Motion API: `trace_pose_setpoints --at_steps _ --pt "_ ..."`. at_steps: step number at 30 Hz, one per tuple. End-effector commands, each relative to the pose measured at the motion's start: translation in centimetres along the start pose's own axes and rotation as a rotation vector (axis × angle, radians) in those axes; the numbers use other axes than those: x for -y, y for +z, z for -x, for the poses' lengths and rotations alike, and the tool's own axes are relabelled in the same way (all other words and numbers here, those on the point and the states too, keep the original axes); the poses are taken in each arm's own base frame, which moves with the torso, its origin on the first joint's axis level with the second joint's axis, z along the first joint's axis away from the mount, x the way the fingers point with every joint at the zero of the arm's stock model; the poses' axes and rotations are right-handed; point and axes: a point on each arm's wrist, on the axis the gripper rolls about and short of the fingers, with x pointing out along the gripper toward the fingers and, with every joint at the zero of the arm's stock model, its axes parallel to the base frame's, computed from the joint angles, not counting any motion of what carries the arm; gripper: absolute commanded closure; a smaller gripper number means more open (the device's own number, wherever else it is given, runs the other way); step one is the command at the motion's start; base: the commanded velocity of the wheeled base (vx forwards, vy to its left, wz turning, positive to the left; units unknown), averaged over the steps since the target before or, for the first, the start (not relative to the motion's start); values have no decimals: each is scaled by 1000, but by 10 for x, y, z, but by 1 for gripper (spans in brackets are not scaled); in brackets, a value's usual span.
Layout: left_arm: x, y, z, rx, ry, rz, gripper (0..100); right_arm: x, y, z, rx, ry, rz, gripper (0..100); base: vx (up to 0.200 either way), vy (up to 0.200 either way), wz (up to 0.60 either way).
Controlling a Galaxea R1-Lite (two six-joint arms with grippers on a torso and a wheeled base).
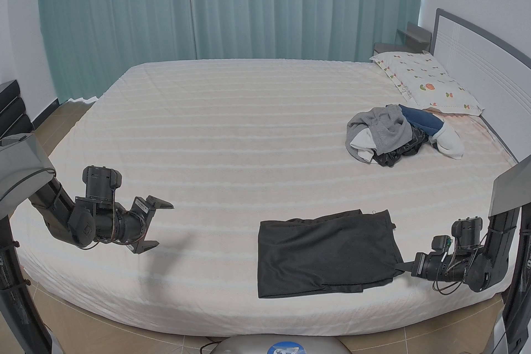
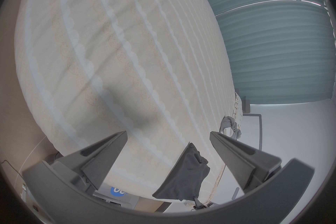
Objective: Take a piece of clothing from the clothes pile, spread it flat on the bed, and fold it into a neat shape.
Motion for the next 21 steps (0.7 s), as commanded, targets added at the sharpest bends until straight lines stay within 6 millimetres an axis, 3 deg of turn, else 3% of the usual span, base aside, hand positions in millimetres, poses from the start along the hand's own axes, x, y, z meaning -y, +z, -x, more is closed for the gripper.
trace_pose_setpoints --at_steps 1,9,19,20,21 --pt "0 0 0 1 0 0 0 4 3 5 18 -12 9 100 0 0 0" --pt "0 0 0 0 0 0 0 6 0 15 -27 -43 52 100 0 0 0" --pt "0 0 0 0 0 0 0 12 -1 12 -56 -60 68 100 0 0 0" --pt "0 0 0 0 0 0 0 13 -2 11 -61 -60 68 0 0 0 0" --pt "0 0 0 0 0 0 0 14 -2 9 -59 -59 70 0 0 0 0"
